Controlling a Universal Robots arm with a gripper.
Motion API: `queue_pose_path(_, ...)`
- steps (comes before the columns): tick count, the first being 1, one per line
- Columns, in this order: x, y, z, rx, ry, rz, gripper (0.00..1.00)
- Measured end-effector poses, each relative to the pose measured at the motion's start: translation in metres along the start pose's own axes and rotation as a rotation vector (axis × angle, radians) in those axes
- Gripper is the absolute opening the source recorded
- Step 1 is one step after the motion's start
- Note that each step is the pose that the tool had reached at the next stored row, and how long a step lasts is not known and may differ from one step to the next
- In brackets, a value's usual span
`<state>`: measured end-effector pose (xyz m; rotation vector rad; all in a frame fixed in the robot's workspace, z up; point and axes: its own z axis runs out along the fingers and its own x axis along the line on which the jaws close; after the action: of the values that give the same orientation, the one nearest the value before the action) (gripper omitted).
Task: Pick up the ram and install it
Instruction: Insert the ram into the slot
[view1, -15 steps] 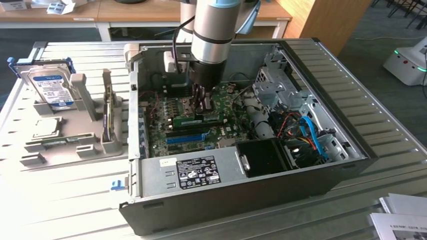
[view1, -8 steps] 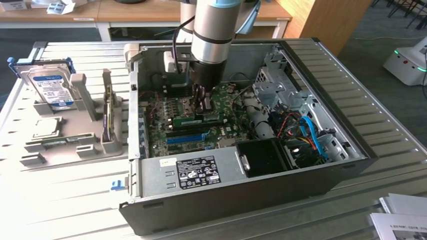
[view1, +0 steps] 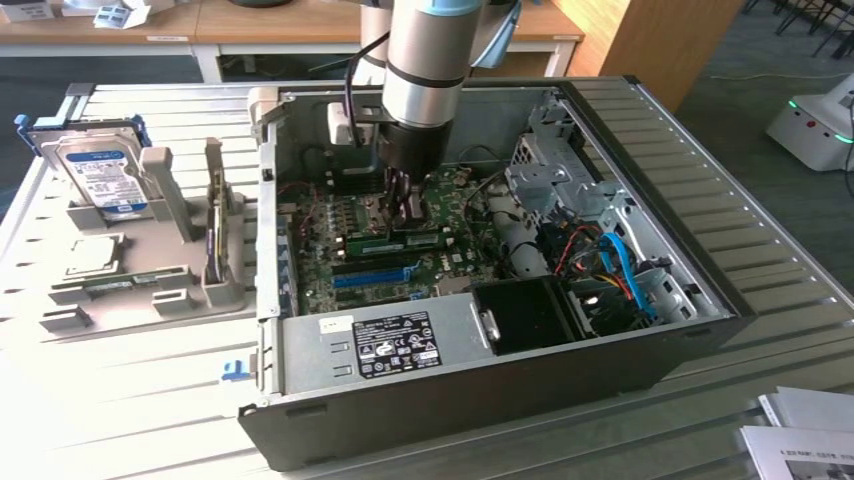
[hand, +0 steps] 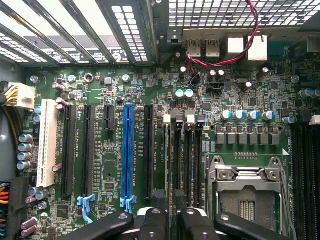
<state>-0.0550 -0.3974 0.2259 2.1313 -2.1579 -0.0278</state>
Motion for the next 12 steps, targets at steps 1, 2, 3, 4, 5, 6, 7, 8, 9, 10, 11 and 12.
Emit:
queue_pose_path(1, 0.0000, 0.0000, 0.0000, 0.0001, 0.0000, 0.000, 0.19)
queue_pose_path(2, 0.0000, 0.0000, 0.0000, 0.0000, 0.0000, 0.000, 0.19)
queue_pose_path(3, 0.0000, 0.0000, 0.0000, 0.0000, 0.0000, 0.000, 0.19)
queue_pose_path(4, 0.0000, 0.0000, 0.0000, 0.0000, 0.0001, 0.000, 0.19)
queue_pose_path(5, 0.0000, 0.0000, 0.0000, 0.0000, 0.0000, 0.000, 0.19)
queue_pose_path(6, 0.0000, 0.0000, 0.0000, 0.0000, 0.0001, 0.000, 0.19)
queue_pose_path(7, 0.0000, 0.0000, 0.0000, 0.0000, 0.0001, 0.000, 0.19)
queue_pose_path(8, 0.0000, 0.0000, 0.0000, 0.0000, 0.0001, 0.000, 0.19)
queue_pose_path(9, 0.0000, 0.0000, -0.0001, 0.0001, -0.0001, 0.000, 0.19)
queue_pose_path(10, 0.0000, 0.0000, -0.0004, 0.0000, 0.0000, 0.000, 0.19)
queue_pose_path(11, 0.0000, 0.0001, -0.0008, 0.0000, 0.0000, 0.000, 0.19)
queue_pose_path(12, 0.0001, 0.0001, -0.0013, -0.0001, 0.0001, 0.000, 0.19)
